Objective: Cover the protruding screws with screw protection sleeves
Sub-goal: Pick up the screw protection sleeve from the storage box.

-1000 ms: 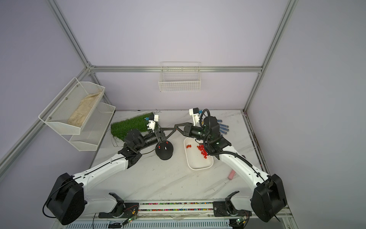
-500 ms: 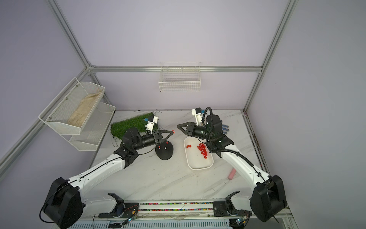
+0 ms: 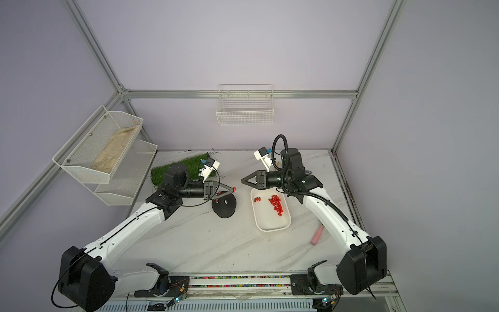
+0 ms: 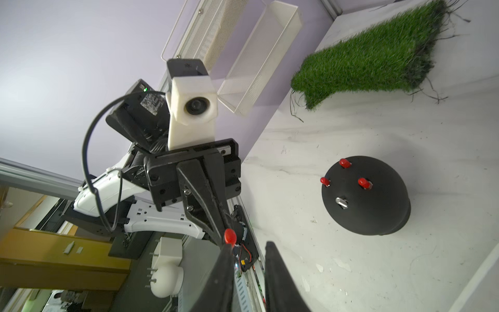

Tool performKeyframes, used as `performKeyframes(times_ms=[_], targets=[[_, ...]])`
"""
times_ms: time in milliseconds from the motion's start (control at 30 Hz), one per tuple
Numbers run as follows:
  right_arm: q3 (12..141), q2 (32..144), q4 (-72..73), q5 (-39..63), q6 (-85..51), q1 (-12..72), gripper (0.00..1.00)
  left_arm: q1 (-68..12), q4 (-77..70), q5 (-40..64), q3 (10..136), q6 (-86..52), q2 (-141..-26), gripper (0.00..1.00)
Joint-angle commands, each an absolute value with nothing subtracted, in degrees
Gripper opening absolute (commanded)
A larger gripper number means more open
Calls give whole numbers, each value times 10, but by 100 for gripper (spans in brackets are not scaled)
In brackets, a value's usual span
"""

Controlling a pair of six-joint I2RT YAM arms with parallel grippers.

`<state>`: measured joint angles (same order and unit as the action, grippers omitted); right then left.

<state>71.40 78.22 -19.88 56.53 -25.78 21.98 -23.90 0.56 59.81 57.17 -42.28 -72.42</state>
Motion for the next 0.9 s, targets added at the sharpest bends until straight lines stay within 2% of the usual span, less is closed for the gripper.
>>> performKeyframes(times_ms=[0, 133, 267, 700, 867], targets=[[731, 782, -236, 610, -219, 229, 23, -238, 33, 649, 615, -384, -722, 3], [728, 782, -222, 627, -225, 236, 23, -238, 36, 660, 618, -383, -723, 3], [739, 782, -231, 626, -219, 247, 28, -237, 36, 663, 620, -383, -721, 3], [762, 816, -254, 612, -200, 282, 28, -237, 34, 660, 623, -384, -717, 3], [760, 812, -242, 611, -208, 283, 22, -237, 33, 660, 618, -384, -716, 3]])
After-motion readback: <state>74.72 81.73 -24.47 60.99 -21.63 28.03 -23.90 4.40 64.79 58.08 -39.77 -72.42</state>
